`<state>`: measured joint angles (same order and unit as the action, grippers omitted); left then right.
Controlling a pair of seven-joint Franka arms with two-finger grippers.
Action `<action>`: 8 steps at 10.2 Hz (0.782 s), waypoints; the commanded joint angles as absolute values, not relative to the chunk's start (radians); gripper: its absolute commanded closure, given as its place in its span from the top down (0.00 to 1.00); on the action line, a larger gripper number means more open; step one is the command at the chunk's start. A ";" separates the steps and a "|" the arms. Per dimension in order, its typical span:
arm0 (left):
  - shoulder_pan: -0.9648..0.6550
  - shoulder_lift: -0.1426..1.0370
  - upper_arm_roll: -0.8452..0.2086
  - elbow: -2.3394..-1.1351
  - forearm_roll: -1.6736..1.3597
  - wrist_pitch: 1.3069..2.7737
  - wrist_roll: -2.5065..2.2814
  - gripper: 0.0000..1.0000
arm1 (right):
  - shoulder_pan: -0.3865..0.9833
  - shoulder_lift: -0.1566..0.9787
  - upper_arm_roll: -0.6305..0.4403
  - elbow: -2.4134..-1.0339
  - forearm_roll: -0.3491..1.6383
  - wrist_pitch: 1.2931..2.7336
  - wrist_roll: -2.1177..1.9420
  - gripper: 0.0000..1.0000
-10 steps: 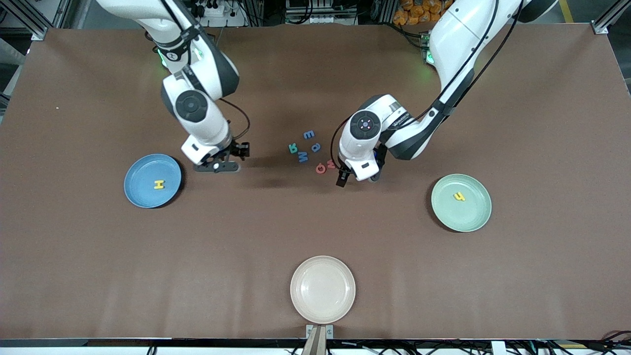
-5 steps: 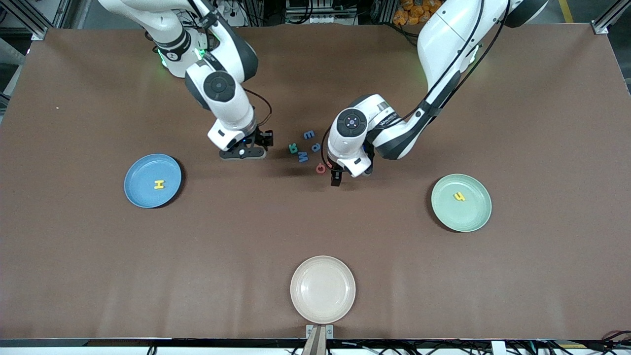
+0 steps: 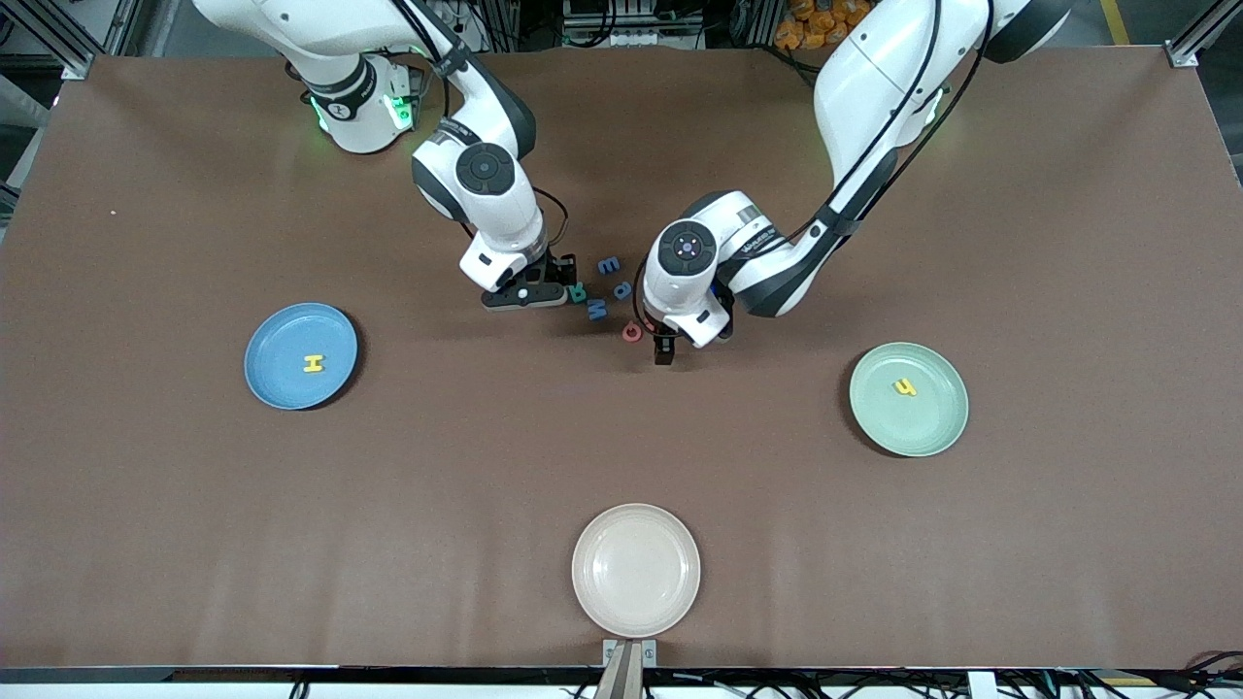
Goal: Sort uppercase to blue plate, lowercase to green plate
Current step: 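Move the left gripper to the pink w while the right gripper returns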
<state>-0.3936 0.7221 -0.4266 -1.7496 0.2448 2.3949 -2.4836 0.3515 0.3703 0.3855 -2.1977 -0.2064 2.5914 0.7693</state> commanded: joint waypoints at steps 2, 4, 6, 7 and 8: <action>-0.432 0.736 -0.404 -1.743 0.239 2.436 -2.534 1.00 | 0.365 0.465 0.390 -2.198 -0.275 2.735 0.796 0.71; -0.478 0.747 -0.370 -1.743 0.239 2.451 -2.559 1.00 | 0.379 0.480 0.390 -2.197 -0.279 2.753 0.796 0.71; -0.489 0.747 -0.357 -1.746 0.241 2.459 -2.562 1.00 | 0.376 0.508 0.390 -2.198 -0.311 2.784 0.798 0.71; -0.489 0.747 -0.357 -1.746 0.241 2.459 -2.562 1.00 | 0.376 0.517 0.390 -2.200 -0.310 2.799 0.799 0.70; -0.491 0.747 -0.357 -1.746 0.241 2.459 -2.562 1.00 | 0.377 0.517 0.391 -2.198 -0.311 2.800 0.831 0.69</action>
<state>-0.4787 0.7457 -0.3694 -1.7499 0.2448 2.4470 -2.5451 0.3738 0.5064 0.3879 -2.1991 -0.2839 2.7801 0.7790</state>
